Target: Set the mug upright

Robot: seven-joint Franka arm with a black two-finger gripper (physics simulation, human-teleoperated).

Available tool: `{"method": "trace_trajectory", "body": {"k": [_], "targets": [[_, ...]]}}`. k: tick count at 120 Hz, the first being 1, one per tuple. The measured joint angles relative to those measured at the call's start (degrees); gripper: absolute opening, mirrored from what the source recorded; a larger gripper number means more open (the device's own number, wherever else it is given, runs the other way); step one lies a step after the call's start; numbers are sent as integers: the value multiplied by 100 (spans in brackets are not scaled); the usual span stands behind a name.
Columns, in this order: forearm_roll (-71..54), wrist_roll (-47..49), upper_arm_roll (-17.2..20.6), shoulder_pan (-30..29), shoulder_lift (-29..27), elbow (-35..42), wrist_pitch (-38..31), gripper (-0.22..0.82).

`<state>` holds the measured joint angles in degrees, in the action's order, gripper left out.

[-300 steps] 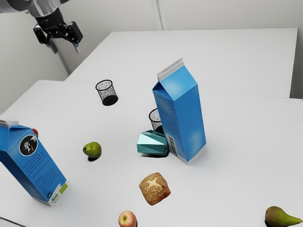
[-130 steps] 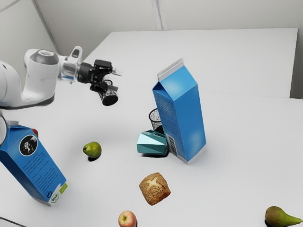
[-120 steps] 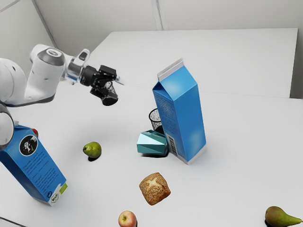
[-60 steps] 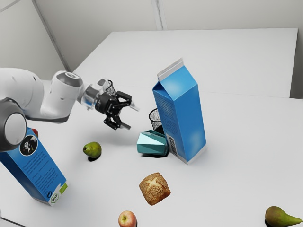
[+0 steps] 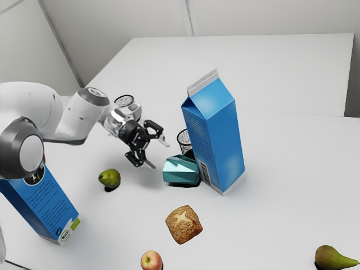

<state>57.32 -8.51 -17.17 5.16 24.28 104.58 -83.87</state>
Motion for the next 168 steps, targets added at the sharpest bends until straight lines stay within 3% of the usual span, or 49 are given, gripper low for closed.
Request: {"method": "trace_trajectory", "body": {"k": [39,74,81,98,112,134,156,168], "targets": [[-298,589,-170,230,116,-62,-1007,59],[601,1044,-164,318,247,241,-1566,58],[729,1110,-164,319,248,323,-1616,49],[880,1235,-160,319,251,384,-1680,14],[971,1316,-149,332,259,396,-1708,-2],[1039,1417,-138,338,263,406,-1720,-13],[1048,1490,-162,326,232,458,-1710,-16],[1051,1507,-205,324,-86,777,-1734,-17]]}}
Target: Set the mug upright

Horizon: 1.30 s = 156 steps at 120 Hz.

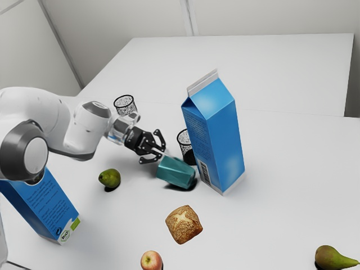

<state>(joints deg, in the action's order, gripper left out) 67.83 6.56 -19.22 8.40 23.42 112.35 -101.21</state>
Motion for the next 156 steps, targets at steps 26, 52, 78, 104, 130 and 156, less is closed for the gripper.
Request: {"method": "trace_trajectory", "body": {"k": [26,52,78,104,130,156], "targets": [[-218,6,-56,-67,-831,577,-131,-18],[-920,32,-176,-139,-1301,609,-165,-18],[-1689,231,-219,-327,-1673,85,-66,-18],[-2715,874,-207,-311,-1284,-988,738,-18],[-3225,1543,-191,-251,-1143,-1247,1268,-10],[-3431,1992,-172,-222,-1288,-1277,1442,32]]}}
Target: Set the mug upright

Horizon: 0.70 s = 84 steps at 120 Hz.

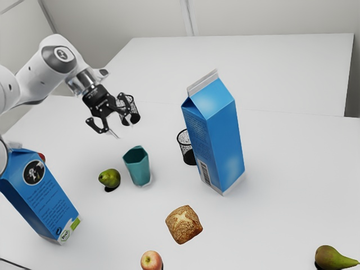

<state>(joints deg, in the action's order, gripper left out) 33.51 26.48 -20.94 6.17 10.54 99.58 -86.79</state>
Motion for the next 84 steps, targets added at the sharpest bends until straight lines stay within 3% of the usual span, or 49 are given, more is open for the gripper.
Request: {"method": "trace_trajectory", "body": {"k": [31,84], "targets": [[-1212,-544,178,62,-166,-790,80,52],[-3078,-1778,808,290,-706,-2099,181,59]]}}
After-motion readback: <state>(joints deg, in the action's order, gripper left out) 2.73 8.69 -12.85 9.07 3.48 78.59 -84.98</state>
